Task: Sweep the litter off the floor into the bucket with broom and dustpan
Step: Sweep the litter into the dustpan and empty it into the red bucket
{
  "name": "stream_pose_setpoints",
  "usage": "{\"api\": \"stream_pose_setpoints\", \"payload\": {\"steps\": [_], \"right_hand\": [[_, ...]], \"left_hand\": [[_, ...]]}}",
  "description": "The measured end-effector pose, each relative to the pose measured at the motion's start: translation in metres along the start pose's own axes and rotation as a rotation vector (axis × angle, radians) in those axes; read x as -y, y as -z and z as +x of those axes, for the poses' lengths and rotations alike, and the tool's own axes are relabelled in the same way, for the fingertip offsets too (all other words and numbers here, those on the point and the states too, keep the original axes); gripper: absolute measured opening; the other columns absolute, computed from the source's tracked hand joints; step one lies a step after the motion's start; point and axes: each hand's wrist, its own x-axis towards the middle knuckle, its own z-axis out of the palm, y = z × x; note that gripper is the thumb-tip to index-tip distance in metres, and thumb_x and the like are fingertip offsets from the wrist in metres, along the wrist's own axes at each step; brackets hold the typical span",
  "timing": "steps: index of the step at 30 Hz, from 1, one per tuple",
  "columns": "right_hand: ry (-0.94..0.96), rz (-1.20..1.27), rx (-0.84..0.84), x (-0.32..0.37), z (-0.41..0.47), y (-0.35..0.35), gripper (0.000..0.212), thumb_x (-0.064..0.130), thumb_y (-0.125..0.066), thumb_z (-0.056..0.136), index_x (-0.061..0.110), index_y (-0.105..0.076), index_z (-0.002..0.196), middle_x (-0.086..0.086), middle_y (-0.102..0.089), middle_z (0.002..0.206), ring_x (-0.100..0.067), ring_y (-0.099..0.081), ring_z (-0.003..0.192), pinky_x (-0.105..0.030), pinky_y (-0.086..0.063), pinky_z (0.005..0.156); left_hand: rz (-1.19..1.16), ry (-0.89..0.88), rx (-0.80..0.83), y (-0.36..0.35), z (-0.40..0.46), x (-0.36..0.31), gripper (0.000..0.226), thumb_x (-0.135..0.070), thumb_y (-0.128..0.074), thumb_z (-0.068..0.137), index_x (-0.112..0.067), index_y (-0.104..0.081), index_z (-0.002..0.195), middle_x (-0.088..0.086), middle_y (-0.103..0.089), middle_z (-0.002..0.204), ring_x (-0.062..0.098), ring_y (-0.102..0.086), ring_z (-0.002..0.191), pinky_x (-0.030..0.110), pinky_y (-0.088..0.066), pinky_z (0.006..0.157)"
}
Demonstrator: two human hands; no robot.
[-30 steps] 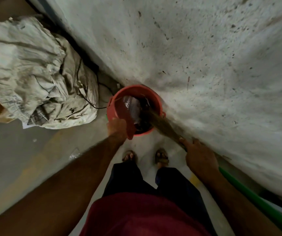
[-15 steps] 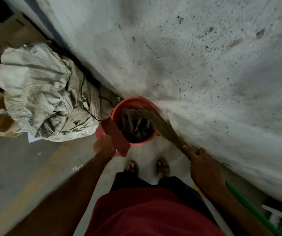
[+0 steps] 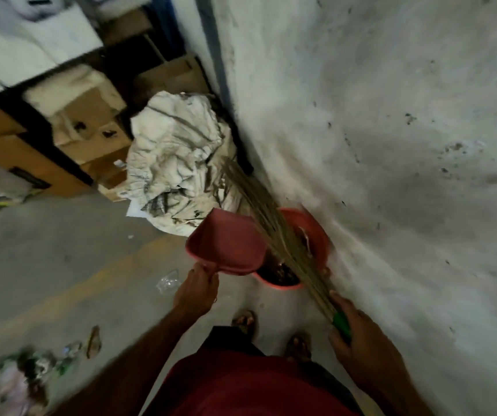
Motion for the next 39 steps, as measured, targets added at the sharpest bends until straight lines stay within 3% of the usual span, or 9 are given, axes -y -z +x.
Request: {"api": "stream_pose_setpoints", "payload": {"steps": [8,11,13,19,22,25,28,32,39], "right_hand": [[0.255,0.065,0.173,0.006,0.002,0.015,0.069,0.044,-0.070,0.078,0.051,-0.038,0.139,0.012,-0.055,0.137,-0.012,-0.056,0.122,-0.030,-0.045,0.102],[0.375,-0.062,0.232,0.022,0.010,0.011,0.064,0.046,-0.072,0.078,0.076,-0.032,0.119,0.024,-0.065,0.107,-0.003,-0.063,0.099,-0.025,-0.050,0.085],[0.432,-0.074,0.235,0.039,0.010,0.005,0.054,0.051,-0.074,0.074,0.069,-0.043,0.114,0.031,-0.063,0.088,0.008,-0.062,0.082,-0.016,-0.048,0.072],[0.642,-0.175,0.306,0.104,-0.010,-0.039,0.050,0.046,-0.077,0.076,0.057,-0.039,0.107,0.022,-0.061,0.104,0.017,-0.054,0.088,0.002,-0.036,0.077],[0.733,-0.374,0.394,0.093,0.006,-0.092,0.073,0.049,-0.083,0.067,0.047,-0.046,0.129,0.007,-0.052,0.136,-0.020,-0.045,0.137,-0.033,-0.035,0.111],[0.751,-0.436,0.223,0.018,0.098,-0.196,0.120,0.049,-0.099,0.025,0.058,-0.040,0.130,-0.022,-0.047,0.142,-0.036,-0.058,0.121,-0.067,-0.030,0.100],[0.721,-0.539,0.383,0.097,0.035,-0.227,0.078,0.041,-0.094,0.051,0.041,-0.058,0.120,-0.004,-0.072,0.105,-0.021,-0.068,0.093,-0.043,-0.049,0.084],[0.773,-0.603,0.387,0.226,-0.078,-0.225,0.052,0.041,-0.081,0.071,0.024,-0.066,0.118,-0.001,-0.071,0.104,-0.018,-0.067,0.095,-0.020,-0.040,0.093],[0.839,-0.695,0.563,0.302,-0.110,-0.313,0.061,0.047,-0.075,0.077,0.024,-0.059,0.131,-0.008,-0.064,0.124,-0.025,-0.058,0.118,-0.032,-0.048,0.094]], "left_hand": [[-0.159,0.232,-0.307,0.026,-0.088,0.029,0.026,-0.044,-0.053,0.092,-0.025,-0.037,0.098,0.001,-0.065,0.081,0.025,-0.065,0.073,0.036,-0.044,0.056],[-0.250,0.336,-0.456,0.033,-0.126,0.044,0.029,-0.041,-0.059,0.090,-0.022,-0.040,0.101,-0.006,-0.060,0.071,0.013,-0.058,0.058,0.033,-0.042,0.051],[-0.328,0.427,-0.532,0.035,-0.151,0.058,0.025,-0.034,-0.061,0.091,-0.019,-0.043,0.100,-0.010,-0.055,0.068,0.004,-0.052,0.052,0.029,-0.036,0.047],[-0.456,0.680,-0.672,0.025,-0.228,0.129,0.024,-0.043,-0.056,0.090,-0.029,-0.041,0.100,-0.003,-0.066,0.079,0.017,-0.063,0.066,0.034,-0.046,0.055],[-0.536,0.785,-0.757,0.018,-0.264,0.169,0.026,-0.046,-0.057,0.089,-0.028,-0.042,0.100,-0.002,-0.066,0.078,0.018,-0.063,0.065,0.039,-0.052,0.059],[-0.631,0.869,-0.835,0.012,-0.302,0.211,0.025,-0.042,-0.059,0.090,-0.026,-0.045,0.103,-0.007,-0.064,0.080,0.012,-0.060,0.064,0.034,-0.047,0.059],[-0.641,0.948,-0.863,0.004,-0.341,0.258,0.025,-0.042,-0.060,0.091,-0.024,-0.045,0.101,-0.004,-0.064,0.081,0.017,-0.059,0.068,0.033,-0.041,0.059],[-0.745,1.067,-0.900,-0.021,-0.388,0.325,0.025,-0.049,-0.057,0.088,-0.030,-0.042,0.093,-0.001,-0.067,0.076,0.023,-0.065,0.069,0.040,-0.052,0.064],[-0.842,1.274,-0.967,-0.039,-0.457,0.414,0.025,-0.047,-0.055,0.088,-0.026,-0.040,0.087,0.002,-0.065,0.072,0.026,-0.064,0.065,0.040,-0.050,0.062]]}}
